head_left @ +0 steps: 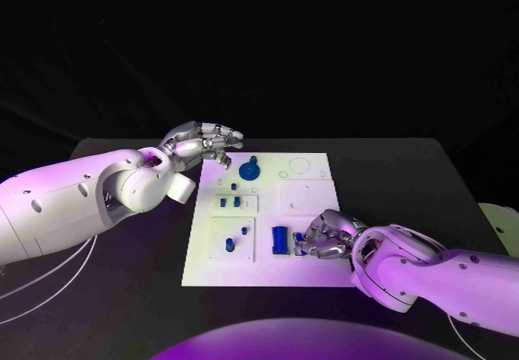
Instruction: Assemble the parts on the task board
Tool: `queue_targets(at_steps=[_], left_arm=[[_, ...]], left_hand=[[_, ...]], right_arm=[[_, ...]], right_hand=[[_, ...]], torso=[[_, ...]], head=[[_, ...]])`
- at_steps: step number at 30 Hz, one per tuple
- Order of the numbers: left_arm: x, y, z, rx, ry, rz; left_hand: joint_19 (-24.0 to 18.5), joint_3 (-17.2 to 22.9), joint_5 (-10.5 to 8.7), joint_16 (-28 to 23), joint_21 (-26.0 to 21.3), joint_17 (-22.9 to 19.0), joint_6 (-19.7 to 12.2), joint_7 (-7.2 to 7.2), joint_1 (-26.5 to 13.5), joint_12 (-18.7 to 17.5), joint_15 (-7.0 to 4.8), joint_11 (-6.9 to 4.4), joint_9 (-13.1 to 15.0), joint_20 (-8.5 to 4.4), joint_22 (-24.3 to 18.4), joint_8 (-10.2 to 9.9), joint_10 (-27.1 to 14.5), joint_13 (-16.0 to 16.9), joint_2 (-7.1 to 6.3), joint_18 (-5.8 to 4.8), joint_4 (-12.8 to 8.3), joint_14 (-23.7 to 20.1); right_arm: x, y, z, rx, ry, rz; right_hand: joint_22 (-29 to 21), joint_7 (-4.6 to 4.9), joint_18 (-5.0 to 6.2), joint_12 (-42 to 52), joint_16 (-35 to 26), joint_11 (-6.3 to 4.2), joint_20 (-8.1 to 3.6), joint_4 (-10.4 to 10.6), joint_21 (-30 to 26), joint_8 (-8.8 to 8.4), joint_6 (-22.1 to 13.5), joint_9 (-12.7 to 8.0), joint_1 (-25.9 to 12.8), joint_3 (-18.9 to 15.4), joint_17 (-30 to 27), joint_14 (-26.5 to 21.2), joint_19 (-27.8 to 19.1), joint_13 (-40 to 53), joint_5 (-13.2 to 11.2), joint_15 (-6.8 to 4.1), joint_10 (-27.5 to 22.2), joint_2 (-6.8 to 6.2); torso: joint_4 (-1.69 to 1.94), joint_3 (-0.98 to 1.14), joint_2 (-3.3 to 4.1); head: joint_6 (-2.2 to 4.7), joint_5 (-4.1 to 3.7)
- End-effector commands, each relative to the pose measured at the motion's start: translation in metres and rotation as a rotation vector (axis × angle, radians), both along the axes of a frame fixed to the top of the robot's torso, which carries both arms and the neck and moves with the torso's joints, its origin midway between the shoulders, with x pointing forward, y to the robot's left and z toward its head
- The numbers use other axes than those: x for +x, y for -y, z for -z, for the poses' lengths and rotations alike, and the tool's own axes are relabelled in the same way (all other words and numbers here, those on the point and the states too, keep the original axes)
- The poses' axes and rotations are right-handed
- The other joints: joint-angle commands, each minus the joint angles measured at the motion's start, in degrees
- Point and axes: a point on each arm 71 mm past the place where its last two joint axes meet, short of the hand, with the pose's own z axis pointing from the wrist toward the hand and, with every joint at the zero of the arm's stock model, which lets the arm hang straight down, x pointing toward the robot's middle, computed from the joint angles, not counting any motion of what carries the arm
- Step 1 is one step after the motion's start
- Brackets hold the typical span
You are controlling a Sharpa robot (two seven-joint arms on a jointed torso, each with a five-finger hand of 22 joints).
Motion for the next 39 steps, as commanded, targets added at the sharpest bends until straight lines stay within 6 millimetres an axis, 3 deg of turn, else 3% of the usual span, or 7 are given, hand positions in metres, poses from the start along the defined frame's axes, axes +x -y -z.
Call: queue_targets(at_steps=[1,12,17,24,27,35,39], left_arm=[[-0.001,0.003,-0.001,-0.008,0.004,0.019],[-0.001,0.003,-0.001,-0.008,0.004,0.019],[-0.001,0.003,-0.001,-0.007,0.004,0.018],[-0.001,0.002,-0.001,-0.007,0.004,0.018],[-0.001,0.002,-0.001,-0.007,0.004,0.017],[-0.001,0.001,-0.001,-0.006,0.004,0.014],[-0.001,0.001,-0.001,-0.005,0.004,0.013]], left_hand=[[0.0,-0.2,0.31,0.4,-0.2,-0.1,-0.4,0.12,-0.1,0.2,0.02,0.0,0.1,0.28,-0.1,0.2,-0.3,-0.1,0.4,1.11,0.0,-0.3],[0.1,-0.2,0.34,0.4,-0.3,-0.2,-0.5,0.18,-0.1,0.3,0.05,0.05,0.0,0.29,-0.1,0.3,-0.5,-0.1,0.47,1.11,0.0,-0.4],[0.1,-0.2,0.35,0.5,-0.3,-0.2,-0.5,0.19,-0.1,0.3,0.06,0.06,0.0,0.3,-0.1,0.3,-0.5,-0.1,0.48,1.1,0.0,-0.4],[0.1,-0.2,0.35,0.5,-0.3,-0.2,-0.5,0.19,-0.1,0.3,0.06,0.06,0.0,0.3,-0.1,0.3,-0.5,-0.1,0.48,1.1,0.0,-0.4],[0.1,-0.2,0.35,0.5,-0.3,-0.2,-0.5,0.19,-0.1,0.3,0.06,0.06,0.0,0.3,-0.1,0.3,-0.5,-0.1,0.48,1.1,0.0,-0.4],[0.1,-0.2,0.35,0.5,-0.3,-0.2,-0.5,0.19,-0.1,0.3,0.06,0.06,0.0,0.3,-0.1,0.3,-0.5,-0.1,0.48,1.1,0.0,-0.4],[0.1,-0.2,0.35,0.5,-0.3,-0.2,-0.5,0.19,-0.1,0.3,0.06,0.06,0.0,0.3,-0.1,0.3,-0.5,-0.1,0.48,1.1,0.0,-0.4]], right_arm=[[-0.001,-0.002,0.0,-0.002,-0.002,-0.004],[-0.001,-0.004,0.0,0.003,0.001,-0.007],[-0.001,-0.003,0.0,0.004,0.002,-0.007],[-0.001,-0.002,0.0,0.002,0.004,-0.005],[-0.001,0.0,0.0,-0.004,0.004,-0.008],[-0.003,0.005,-0.001,-0.013,-0.004,-0.023],[-0.003,0.008,-0.001,-0.004,-0.001,-0.015]], right_hand=[[10.7,-0.06,-0.24,0.0,0.3,0.04,-0.32,0.2,-0.1,-0.38,0.5,-0.1,-0.9,-0.4,14.1,5.8,1.7,5.5,-0.5,-0.47,1.0,-0.09],[10.7,0.02,-0.2,-0.3,0.3,0.11,-0.28,2.1,-0.4,-1.03,1.0,-0.9,-2.3,-4.5,13.9,5.7,1.6,5.5,-4.2,-0.42,0.9,-0.22],[10.6,-0.06,-0.15,-0.6,0.3,0.07,-0.3,3.4,-0.7,-1.41,1.3,-1.5,-2.0,-17.1,13.9,5.7,1.5,5.5,-0.6,-0.44,0.9,2.42],[10.6,-0.09,-0.12,-0.7,0.2,0.06,-0.31,3.3,-0.9,-1.51,1.3,-1.6,-1.2,-18.0,13.8,5.7,1.5,5.4,-0.2,-0.45,0.8,3.04],[10.6,-0.1,-0.12,-0.7,0.2,0.02,-0.35,2.8,-0.9,-1.77,1.2,-1.8,2.6,-17.1,13.8,5.7,1.5,5.5,0.8,-0.5,0.8,3.24],[10.6,-0.09,-0.13,-0.9,0.2,0.02,-0.35,2.2,-0.9,-2.07,1.3,-2.2,8.0,-16.2,13.8,5.7,1.5,5.5,-1.7,-0.49,0.8,1.95],[10.6,0.16,-0.14,-0.8,0.2,0.27,-0.22,3.5,-0.9,-2.14,1.6,-2.3,5.5,-18.1,13.8,5.7,1.5,5.5,-4.9,-0.3,0.8,2.43]], torso=[[0.03,-0.03,0.02],[0.0,-0.05,-0.01],[-0.02,-0.03,0.0],[-0.01,-0.03,0.0],[-0.02,-0.02,-0.02],[-0.08,0.01,-0.01],[-0.04,0.02,0.02]], head=[[0.05,0.06],[0.03,0.22],[0.02,0.32],[0.02,0.31],[-0.02,0.3],[-0.02,0.44],[0.03,0.44]])
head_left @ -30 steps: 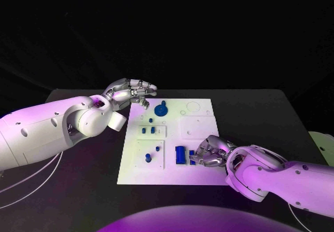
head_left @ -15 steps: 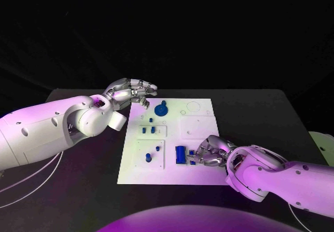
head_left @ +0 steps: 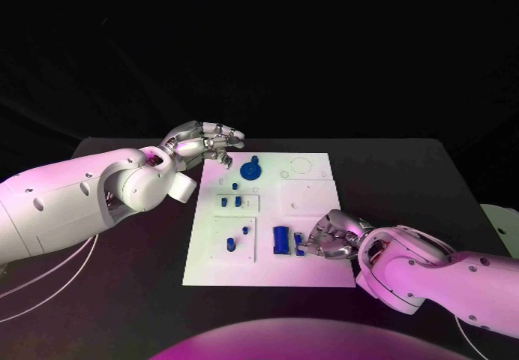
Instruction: Assemble the parts on the task board
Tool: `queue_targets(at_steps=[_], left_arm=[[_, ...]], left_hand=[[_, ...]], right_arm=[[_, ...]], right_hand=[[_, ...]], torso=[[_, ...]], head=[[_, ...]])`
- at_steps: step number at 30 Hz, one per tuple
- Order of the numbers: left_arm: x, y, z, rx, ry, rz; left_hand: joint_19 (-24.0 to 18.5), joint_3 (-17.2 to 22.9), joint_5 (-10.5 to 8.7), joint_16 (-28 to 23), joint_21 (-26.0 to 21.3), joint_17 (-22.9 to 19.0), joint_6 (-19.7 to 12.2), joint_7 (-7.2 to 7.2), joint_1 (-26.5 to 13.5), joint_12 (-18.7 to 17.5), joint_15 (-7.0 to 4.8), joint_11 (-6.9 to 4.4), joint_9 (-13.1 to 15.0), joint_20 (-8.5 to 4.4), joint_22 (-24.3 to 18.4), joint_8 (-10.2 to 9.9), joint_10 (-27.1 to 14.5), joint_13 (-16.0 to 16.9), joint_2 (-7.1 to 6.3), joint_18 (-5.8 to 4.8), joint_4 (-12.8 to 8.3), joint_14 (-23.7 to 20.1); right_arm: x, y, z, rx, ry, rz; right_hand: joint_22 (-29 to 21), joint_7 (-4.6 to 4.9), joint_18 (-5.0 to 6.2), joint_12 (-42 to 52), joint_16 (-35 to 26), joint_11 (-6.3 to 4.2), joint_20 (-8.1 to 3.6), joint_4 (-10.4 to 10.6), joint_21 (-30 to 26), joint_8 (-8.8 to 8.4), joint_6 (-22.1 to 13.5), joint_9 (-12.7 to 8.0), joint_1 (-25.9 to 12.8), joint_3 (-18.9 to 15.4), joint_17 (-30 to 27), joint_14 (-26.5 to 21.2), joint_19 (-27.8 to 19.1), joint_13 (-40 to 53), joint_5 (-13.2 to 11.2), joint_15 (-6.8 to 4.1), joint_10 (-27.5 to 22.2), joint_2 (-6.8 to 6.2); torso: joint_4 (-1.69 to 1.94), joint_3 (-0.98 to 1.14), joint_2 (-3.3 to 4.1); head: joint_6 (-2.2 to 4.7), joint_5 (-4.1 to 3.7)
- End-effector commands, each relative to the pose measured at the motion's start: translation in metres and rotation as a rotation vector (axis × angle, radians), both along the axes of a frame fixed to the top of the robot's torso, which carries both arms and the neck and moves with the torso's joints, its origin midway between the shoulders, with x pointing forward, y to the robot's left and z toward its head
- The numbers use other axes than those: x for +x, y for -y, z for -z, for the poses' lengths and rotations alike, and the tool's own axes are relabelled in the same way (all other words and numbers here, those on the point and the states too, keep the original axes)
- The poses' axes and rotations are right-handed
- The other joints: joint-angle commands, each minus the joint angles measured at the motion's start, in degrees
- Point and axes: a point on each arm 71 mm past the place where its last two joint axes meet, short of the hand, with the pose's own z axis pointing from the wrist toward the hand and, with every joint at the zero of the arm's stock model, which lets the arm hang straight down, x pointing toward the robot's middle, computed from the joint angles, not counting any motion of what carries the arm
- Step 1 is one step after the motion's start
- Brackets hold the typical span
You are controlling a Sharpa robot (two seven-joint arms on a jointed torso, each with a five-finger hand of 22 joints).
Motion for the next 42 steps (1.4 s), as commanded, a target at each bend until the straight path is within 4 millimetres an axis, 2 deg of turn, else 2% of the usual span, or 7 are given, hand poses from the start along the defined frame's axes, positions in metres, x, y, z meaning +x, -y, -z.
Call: queue_targets(at_steps=[1,5,15,22,26,37,42], left_arm=[[-0.001,0.002,-0.001,-0.006,0.004,0.014],[-0.001,0.002,-0.001,-0.005,0.004,0.013],[-0.001,0.001,-0.001,-0.003,0.004,0.013],[-0.001,0.001,-0.001,-0.001,0.003,0.014],[-0.001,0.001,-0.001,0.0,0.003,0.014],[-0.001,0.002,-0.001,0.0,0.002,0.016],[-0.001,0.001,-0.001,0.001,0.002,0.015]], left_hand=[[0.1,-0.2,0.35,0.2,-0.3,-0.1,-0.3,-0.01,-0.1,0.3,0.06,0.06,0.1,0.3,-0.1,0.3,-0.5,-0.1,0.48,1.1,0.0,-0.4],[0.1,-0.1,0.42,0.3,-0.4,-0.1,-0.4,0.01,-0.2,0.4,0.09,0.08,0.0,0.32,-0.1,0.3,-0.6,-0.1,0.6,1.1,0.1,-0.4],[0.1,-0.1,0.44,0.3,-0.4,-0.2,-0.4,0.02,-0.2,0.4,0.09,0.09,0.0,0.32,-0.1,0.3,-0.6,-0.1,0.66,1.09,0.1,-0.4],[0.1,-0.1,0.44,0.3,-0.4,-0.2,-0.4,0.02,-0.2,0.4,0.09,0.09,0.0,0.32,-0.1,0.3,-0.6,-0.1,0.66,1.09,0.1,-0.4],[0.1,0.0,0.48,0.4,-0.4,-0.2,-0.4,0.01,-0.2,0.5,0.1,0.08,0.0,0.33,-0.1,0.4,-0.6,-0.1,0.82,1.1,0.1,-0.5],[0.1,0.1,0.51,0.4,-0.4,-0.3,-0.4,-0.01,-0.1,0.5,0.08,0.07,0.0,0.32,0.0,0.4,-0.7,-0.1,1.02,1.11,0.1,-0.5],[0.1,0.1,0.51,0.4,-0.4,-0.3,-0.4,-0.01,-0.1,0.5,0.08,0.07,0.0,0.32,0.0,0.4,-0.7,-0.1,1.02,1.11,0.1,-0.5]], right_arm=[[-0.001,0.0,0.001,0.004,-0.003,-0.021],[-0.001,0.0,0.001,0.014,-0.005,-0.015],[0.0,0.0,0.003,0.015,-0.027,-0.019],[0.003,0.002,0.006,0.001,-0.038,-0.02],[0.006,0.001,0.008,-0.001,-0.034,-0.016],[0.012,-0.002,0.009,0.006,-0.004,-0.007],[0.01,-0.003,0.007,0.013,0.007,-0.011]], right_hand=[[10.5,-0.11,-0.14,-0.3,0.2,0.16,-0.19,0.6,-0.2,-0.4,0.6,-0.1,-2.9,-1.7,13.8,5.7,1.5,5.6,-1.5,-0.28,0.8,0.86],[10.5,-0.2,-0.13,-0.2,0.2,0.09,-0.2,0.6,-0.2,-0.38,0.7,-0.2,-4.7,-3.5,13.9,5.7,1.5,5.6,-1.7,-0.34,0.8,1.52],[10.6,-0.22,-0.14,-0.2,0.3,0.08,-0.2,0.6,-0.1,-0.36,0.8,-0.2,-4.8,-3.7,13.9,5.7,1.5,5.7,-1.7,-0.35,0.8,1.64],[10.6,-0.45,-0.17,0.0,0.3,-0.15,-0.39,0.3,0.0,-0.24,0.9,-0.1,-0.9,-3.6,14.0,5.7,1.5,5.9,-1.9,-0.55,0.9,1.97],[10.6,-0.5,-0.17,0.0,0.3,-0.19,-0.43,0.3,0.0,-0.21,1.0,0.0,-0.1,-3.5,14.0,5.7,1.5,5.9,-2.0,-0.59,1.0,2.0],[10.6,-0.52,-0.21,0.4,0.4,-0.22,-0.46,0.5,0.2,-0.04,1.3,0.1,0.0,-3.7,14.2,5.8,1.6,6.2,-2.0,-0.62,1.1,2.29],[10.6,-0.52,-0.21,0.3,0.4,-0.22,-0.48,0.5,0.2,0.0,1.4,0.1,-0.1,-3.9,14.2,5.8,1.6,6.1,-2.0,-0.62,1.1,2.26]], torso=[[0.0,0.01,0.03],[0.06,-0.01,0.03],[0.08,-0.09,0.05],[0.1,-0.06,0.02],[0.09,-0.04,0.01],[0.11,-0.03,0.05],[0.0,-0.04,0.02]], head=[[0.07,-0.02],[0.04,-0.09],[-0.08,-0.06],[-0.27,0.03],[-0.27,0.06],[-0.22,0.07],[-0.22,0.14]])
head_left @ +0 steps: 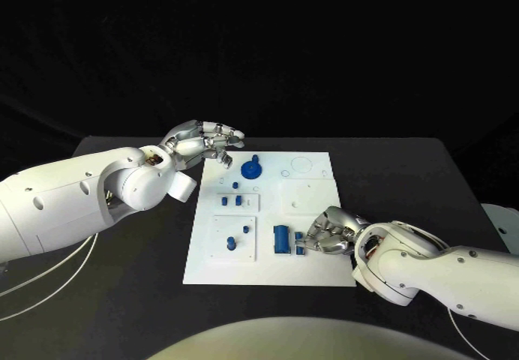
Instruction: Assemble the parts on the task board
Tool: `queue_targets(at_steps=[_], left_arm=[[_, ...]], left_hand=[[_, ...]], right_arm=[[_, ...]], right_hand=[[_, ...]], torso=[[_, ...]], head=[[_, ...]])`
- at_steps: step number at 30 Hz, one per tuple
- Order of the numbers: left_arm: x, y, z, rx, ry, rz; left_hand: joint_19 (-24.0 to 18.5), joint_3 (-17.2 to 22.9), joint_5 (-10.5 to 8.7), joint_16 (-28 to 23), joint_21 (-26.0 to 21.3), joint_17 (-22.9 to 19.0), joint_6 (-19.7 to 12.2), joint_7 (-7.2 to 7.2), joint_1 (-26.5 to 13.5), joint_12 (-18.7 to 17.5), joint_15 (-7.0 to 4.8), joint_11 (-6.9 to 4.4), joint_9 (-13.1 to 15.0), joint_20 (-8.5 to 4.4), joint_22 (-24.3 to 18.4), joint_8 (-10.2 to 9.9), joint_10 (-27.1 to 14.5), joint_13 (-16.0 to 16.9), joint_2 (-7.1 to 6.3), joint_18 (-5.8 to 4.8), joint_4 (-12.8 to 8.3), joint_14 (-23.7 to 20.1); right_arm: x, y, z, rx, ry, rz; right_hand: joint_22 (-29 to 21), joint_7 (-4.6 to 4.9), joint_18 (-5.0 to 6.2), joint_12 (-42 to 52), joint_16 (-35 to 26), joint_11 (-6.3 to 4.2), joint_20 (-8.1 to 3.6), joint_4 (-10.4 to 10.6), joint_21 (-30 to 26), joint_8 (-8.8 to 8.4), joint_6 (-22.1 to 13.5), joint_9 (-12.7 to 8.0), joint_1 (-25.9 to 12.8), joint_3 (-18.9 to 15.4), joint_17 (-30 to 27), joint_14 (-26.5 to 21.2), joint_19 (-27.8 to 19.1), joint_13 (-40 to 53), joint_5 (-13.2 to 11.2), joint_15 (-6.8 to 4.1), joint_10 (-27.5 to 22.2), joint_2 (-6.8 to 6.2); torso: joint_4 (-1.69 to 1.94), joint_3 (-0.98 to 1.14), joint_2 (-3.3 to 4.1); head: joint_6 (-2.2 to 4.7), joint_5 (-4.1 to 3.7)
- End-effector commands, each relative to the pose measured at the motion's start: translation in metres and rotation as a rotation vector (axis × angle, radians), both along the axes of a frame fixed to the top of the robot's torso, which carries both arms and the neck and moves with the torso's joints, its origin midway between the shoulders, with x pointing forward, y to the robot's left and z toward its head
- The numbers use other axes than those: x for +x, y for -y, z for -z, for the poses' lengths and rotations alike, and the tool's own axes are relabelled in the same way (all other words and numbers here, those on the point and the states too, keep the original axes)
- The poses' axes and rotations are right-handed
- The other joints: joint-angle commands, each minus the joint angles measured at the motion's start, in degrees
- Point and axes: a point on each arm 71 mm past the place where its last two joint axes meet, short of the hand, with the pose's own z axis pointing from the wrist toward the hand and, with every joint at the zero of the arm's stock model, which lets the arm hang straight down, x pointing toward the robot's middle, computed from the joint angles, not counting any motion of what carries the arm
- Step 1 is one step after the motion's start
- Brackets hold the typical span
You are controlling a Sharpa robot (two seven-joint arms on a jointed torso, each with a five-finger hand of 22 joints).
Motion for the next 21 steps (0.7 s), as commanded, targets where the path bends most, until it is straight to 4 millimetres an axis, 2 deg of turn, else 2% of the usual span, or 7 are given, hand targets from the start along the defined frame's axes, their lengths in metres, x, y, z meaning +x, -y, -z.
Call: queue_targets(at_steps=[1,9,11,14,16,18,21], left_arm=[[-0.001,0.002,-0.001,-0.005,0.003,0.014],[0.0,0.001,-0.001,-0.009,0.006,0.008],[0.0,0.001,-0.001,-0.014,0.006,0.004],[0.001,0.001,0.0,-0.027,0.005,-0.012],[0.002,0.0,0.002,-0.04,0.001,-0.032],[0.004,-0.002,0.005,-0.049,-0.002,-0.057],[0.008,-0.004,0.011,-0.063,-0.007,-0.103]], left_hand=[[0.1,0.1,0.29,0.2,-0.2,-0.1,-0.4,-0.01,-0.1,0.3,0.08,-0.14,0.1,0.32,0.0,0.2,-0.4,-0.1,0.57,1.11,0.1,-0.5],[0.2,0.2,0.28,0.2,-0.2,-0.1,-0.5,0.01,0.0,0.3,0.08,-0.13,0.1,0.32,0.0,0.2,-0.5,-0.1,0.63,1.11,0.1,-0.5],[0.2,0.0,0.2,0.3,-0.3,-0.2,-0.6,0.09,-0.4,0.4,0.14,-0.07,0.0,0.35,0.0,0.2,-0.6,-0.1,0.51,1.09,0.3,-0.5],[0.1,-0.5,-0.02,0.4,-0.5,-0.3,-0.8,0.11,-1.1,0.6,0.23,-0.02,0.0,0.44,-0.1,0.2,-0.7,-0.1,0.25,1.06,0.7,-0.6],[0.0,-1.0,-0.47,0.5,-0.7,-0.5,-1.0,0.12,-1.8,0.8,0.3,-0.01,0.0,0.51,-0.1,0.3,-0.8,-0.1,-0.03,1.06,1.1,-0.8],[-0.4,-1.7,-1.8,0.2,-1.5,-0.9,-1.3,0.1,-2.3,1.1,0.41,-0.01,-0.1,0.63,-0.4,0.4,-0.9,-0.1,-0.24,1.07,1.7,-1.7],[-1.4,-2.4,-4.15,-0.6,-3.0,-1.7,-1.5,0.12,-2.5,1.8,0.52,0.01,-0.1,0.83,-1.2,0.6,-0.7,-0.1,-0.3,1.04,2.5,-3.6]], right_arm=[[-0.002,-0.001,-0.001,0.005,0.016,-0.011],[-0.004,-0.001,-0.018,0.08,0.085,-0.013],[-0.001,0.0,-0.025,0.12,0.108,-0.01],[0.009,0.002,-0.036,0.221,0.146,-0.004],[0.022,0.006,-0.042,0.304,0.165,0.012],[0.036,0.011,-0.045,0.389,0.163,0.047],[0.058,0.019,-0.047,0.52,0.143,0.114]], right_hand=[[10.7,0.13,-0.21,0.3,0.4,-0.33,-0.47,0.0,0.2,-0.02,0.2,0.2,0.0,-0.5,14.1,6.0,1.6,6.1,-0.2,-0.42,1.0,0.0],[10.5,0.24,-0.08,-0.4,0.2,-0.22,-0.44,0.0,-0.6,-0.17,-0.1,0.2,-0.7,-2.7,13.8,5.9,1.4,5.7,0.1,-0.36,0.7,-0.25],[10.4,0.44,-0.01,-0.7,0.2,-0.08,-0.34,0.0,-1.0,-0.45,-0.7,0.1,-0.7,-4.0,13.7,5.9,1.3,5.4,0.6,-0.23,0.5,0.01],[9.8,1.4,0.39,-2.1,-0.3,0.7,0.12,-0.1,-3.4,-1.73,-3.5,-0.2,0.6,-6.0,12.5,5.6,0.5,4.5,3.0,0.4,-0.3,0.83],[8.6,2.21,1.18,-5.1,-1.2,1.43,0.69,-0.3,-8.1,-2.59,-5.8,-0.4,2.9,-6.2,10.3,5.1,-0.8,2.2,4.3,1.0,-2.0,1.32],[8.2,2.57,1.4,-5.7,-1.4,1.74,0.93,-0.5,-9.4,-2.99,-6.8,-0.5,4.4,-5.7,10.0,5.0,-1.2,1.8,4.8,1.25,-2.4,1.71],[3.0,3.73,4.28,-22.2,-7.2,2.8,1.76,-1.6,-27.4,-3.78,-9.4,-0.6,8.7,-3.2,-1.0,1.5,-7.4,-10.4,6.6,2.1,-12.4,1.97]], torso=[[-0.09,-0.02,-0.01],[-0.14,-0.12,-0.24],[-0.2,-0.2,-0.36],[-0.3,-0.36,-0.71],[-0.48,-0.67,-1.34],[-0.65,-0.95,-1.91],[-0.74,-1.2,-2.67]], head=[[-0.01,0.09],[0.5,-0.12],[0.75,-0.17],[1.6,-0.51],[2.34,-0.8],[3.38,-0.91],[4.59,-1.2]])
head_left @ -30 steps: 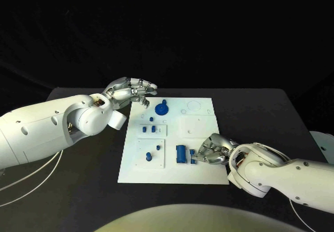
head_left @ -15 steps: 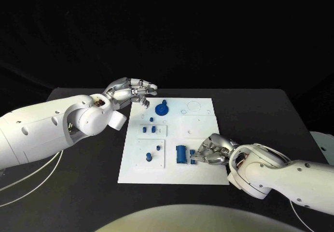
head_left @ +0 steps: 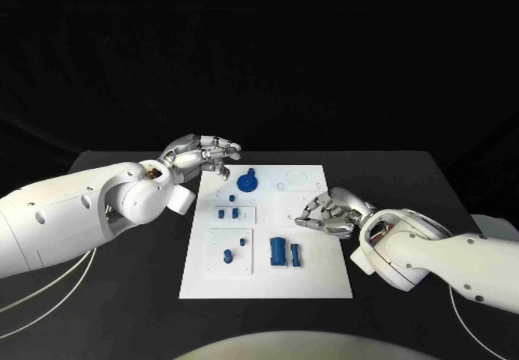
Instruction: Assemble the parts on the task board
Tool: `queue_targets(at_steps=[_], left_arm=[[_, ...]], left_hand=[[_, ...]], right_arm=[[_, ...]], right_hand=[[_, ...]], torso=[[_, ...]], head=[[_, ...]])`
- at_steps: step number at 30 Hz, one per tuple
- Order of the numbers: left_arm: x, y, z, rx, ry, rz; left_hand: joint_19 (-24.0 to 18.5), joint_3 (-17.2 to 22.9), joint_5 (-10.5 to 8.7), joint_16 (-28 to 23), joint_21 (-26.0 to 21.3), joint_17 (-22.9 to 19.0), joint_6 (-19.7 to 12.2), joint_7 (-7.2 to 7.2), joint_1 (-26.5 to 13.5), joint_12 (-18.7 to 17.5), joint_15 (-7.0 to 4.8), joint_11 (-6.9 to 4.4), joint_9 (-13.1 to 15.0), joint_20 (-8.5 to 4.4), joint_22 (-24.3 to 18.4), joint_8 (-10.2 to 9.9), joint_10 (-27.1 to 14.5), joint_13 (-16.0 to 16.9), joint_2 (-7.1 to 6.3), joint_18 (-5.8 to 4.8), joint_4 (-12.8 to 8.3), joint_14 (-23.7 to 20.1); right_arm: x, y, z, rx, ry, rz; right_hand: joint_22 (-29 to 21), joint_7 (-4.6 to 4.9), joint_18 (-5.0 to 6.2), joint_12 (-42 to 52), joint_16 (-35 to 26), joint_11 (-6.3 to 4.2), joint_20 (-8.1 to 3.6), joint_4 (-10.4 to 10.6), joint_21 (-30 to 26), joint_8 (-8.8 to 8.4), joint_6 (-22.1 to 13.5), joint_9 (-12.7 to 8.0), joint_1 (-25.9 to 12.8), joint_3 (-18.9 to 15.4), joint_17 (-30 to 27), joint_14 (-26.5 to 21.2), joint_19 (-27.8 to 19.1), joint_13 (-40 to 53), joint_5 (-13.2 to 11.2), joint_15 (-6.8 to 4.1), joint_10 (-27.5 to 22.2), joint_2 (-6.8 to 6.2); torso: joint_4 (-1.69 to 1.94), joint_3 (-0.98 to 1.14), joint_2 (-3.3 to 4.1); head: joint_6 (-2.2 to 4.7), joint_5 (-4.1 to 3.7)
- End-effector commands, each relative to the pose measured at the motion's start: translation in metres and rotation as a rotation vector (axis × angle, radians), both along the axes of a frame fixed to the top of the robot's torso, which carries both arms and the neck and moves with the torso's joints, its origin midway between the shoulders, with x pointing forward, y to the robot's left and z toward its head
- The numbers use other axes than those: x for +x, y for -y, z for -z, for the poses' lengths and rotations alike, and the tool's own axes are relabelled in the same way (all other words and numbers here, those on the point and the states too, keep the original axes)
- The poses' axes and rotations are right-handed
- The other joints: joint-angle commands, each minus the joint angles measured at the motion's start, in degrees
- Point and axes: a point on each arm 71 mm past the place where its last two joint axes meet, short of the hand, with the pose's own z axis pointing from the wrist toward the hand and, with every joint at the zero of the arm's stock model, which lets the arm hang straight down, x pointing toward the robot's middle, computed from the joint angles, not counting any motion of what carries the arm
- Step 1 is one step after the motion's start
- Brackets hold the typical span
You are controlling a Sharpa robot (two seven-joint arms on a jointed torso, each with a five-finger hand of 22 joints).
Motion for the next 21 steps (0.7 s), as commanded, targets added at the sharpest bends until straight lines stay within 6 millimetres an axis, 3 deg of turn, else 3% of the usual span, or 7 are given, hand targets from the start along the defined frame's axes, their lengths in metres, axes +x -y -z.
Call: queue_targets(at_steps=[1,5,9,18,19,20,21], left_arm=[[0.006,-0.004,0.004,-0.058,0.009,-0.092],[0.014,-0.008,0.012,-0.084,0.008,-0.184],[0.025,-0.012,0.021,-0.115,0.003,-0.288],[0.037,-0.019,0.036,-0.125,0.032,-0.42],[0.034,-0.013,0.039,-0.089,-0.009,-0.334],[0.034,-0.013,0.039,-0.089,-0.009,-0.334],[0.034,-0.013,0.039,-0.088,-0.008,-0.336]], left_hand=[[-0.9,-0.5,-1.84,-0.8,-1.2,-0.7,-0.4,0.02,-0.7,0.5,0.09,0.0,-0.1,0.07,-0.6,0.3,-0.2,-0.1,0.09,1.05,0.6,-1.4],[-4.7,-0.7,-3.86,-7.3,-7.1,-4.9,-0.3,0.19,0.0,-0.3,0.84,0.4,-0.5,0.75,-4.0,0.5,0.0,-1.3,-0.02,0.85,1.8,-7.6],[-15.9,-3.8,-12.36,-21.5,-19.3,-12.1,-1.3,0.42,-0.3,-4.3,3.73,1.88,-1.8,3.16,-13.2,-0.8,-0.6,-4.4,-0.06,0.16,5.3,-13.9],[-24.0,-10.7,-10.22,-42.6,-26.7,-20.6,-1.4,0.02,5.1,-14.3,6.35,1.38,-4.8,7.13,-29.2,-4.1,-2.8,-6.9,1.27,1.18,10.2,-20.3],[-62.1,-27.3,-17.76,-62.2,-30.3,-31.3,-45.1,-10.42,-18.2,-27.3,-2.65,-6.87,-19.9,-8.56,-64.6,-21.5,-52.7,-10.5,9.79,-9.25,-1.4,-62.1],[-62.1,-27.3,-17.76,-62.2,-30.3,-31.3,-45.1,-10.42,-18.2,-27.3,-2.65,-6.87,-19.9,-8.56,-64.6,-21.5,-52.7,-10.5,9.79,-9.25,-1.4,-62.1],[-62.1,-27.3,-17.76,-62.2,-30.3,-31.3,-45.1,-10.42,-20.6,-27.3,-2.65,-6.87,-19.9,-8.56,-64.6,-21.5,-52.7,-10.5,9.79,-9.25,-1.4,-62.1]], right_arm=[[0.022,0.006,-0.006,0.328,-0.019,0.059],[0.053,0.013,-0.005,0.461,-0.024,0.088],[0.084,0.019,-0.002,0.544,0.008,0.103],[0.123,0.028,0.001,0.579,0.09,0.107],[0.122,0.031,0.005,0.475,0.075,0.17],[0.122,0.031,0.004,0.476,0.076,0.17],[0.121,0.03,0.004,0.481,0.077,0.173]], right_hand=[[1.5,0.69,2.03,-12.7,-5.2,0.76,0.67,-0.7,-12.9,-0.46,-1.5,-0.1,2.7,2.3,-4.0,0.2,-4.8,-9.2,1.1,0.91,-7.7,0.21],[-9.7,2.88,4.05,-34.7,-32.3,3.16,2.99,-1.9,-34.6,-1.87,-3.1,-1.9,5.3,10.3,-35.0,-17.1,-15.5,-28.1,2.0,3.27,-18.1,-0.98],[-21.0,5.12,3.85,-50.8,-50.3,5.61,6.26,-4.4,-44.4,-4.2,-2.7,-4.9,3.4,16.6,-42.9,-21.5,-19.4,-45.1,-0.1,6.36,-17.2,-2.57],[-39.9,7.44,4.14,-60.4,-70.1,9.37,11.2,-9.8,-49.6,-7.38,-4.8,-10.0,-1.3,14.2,-52.9,-29.1,-27.6,-59.6,0.7,11.23,-18.7,-1.51],[-74.9,-5.21,-6.31,-64.1,-85.2,-0.7,-2.86,-15.8,-53.2,-16.33,-54.9,-33.0,-22.3,-12.8,-74.9,-83.9,-79.6,-70.4,-8.7,3.4,-35.9,9.25],[-74.9,-5.21,-6.31,-64.1,-85.2,-0.7,-2.86,-15.8,-53.2,-16.33,-54.9,-33.0,-22.6,-12.8,-74.9,-83.9,-79.6,-70.4,-8.7,3.4,-36.2,9.25],[-74.9,-5.21,-6.31,-64.1,-85.2,-0.7,-2.86,-15.8,-53.2,-16.33,-54.9,-33.0,-25.3,-12.8,-74.9,-83.9,-79.6,-70.4,-8.7,3.4,-76.5,9.25]], torso=[[-0.29,-0.56,-1.58],[-0.66,-0.63,-2.51],[-0.5,-0.5,-3.42],[-0.18,0.2,-4.46],[-0.35,-0.09,-4.03],[-0.33,-0.08,-4.04],[-0.25,-0.03,-4.09]], head=[[1.8,-0.38],[4.01,-0.38],[5.94,-0.35],[8.6,0.12],[7.91,0.03],[7.94,0.03],[8.09,0.04]])
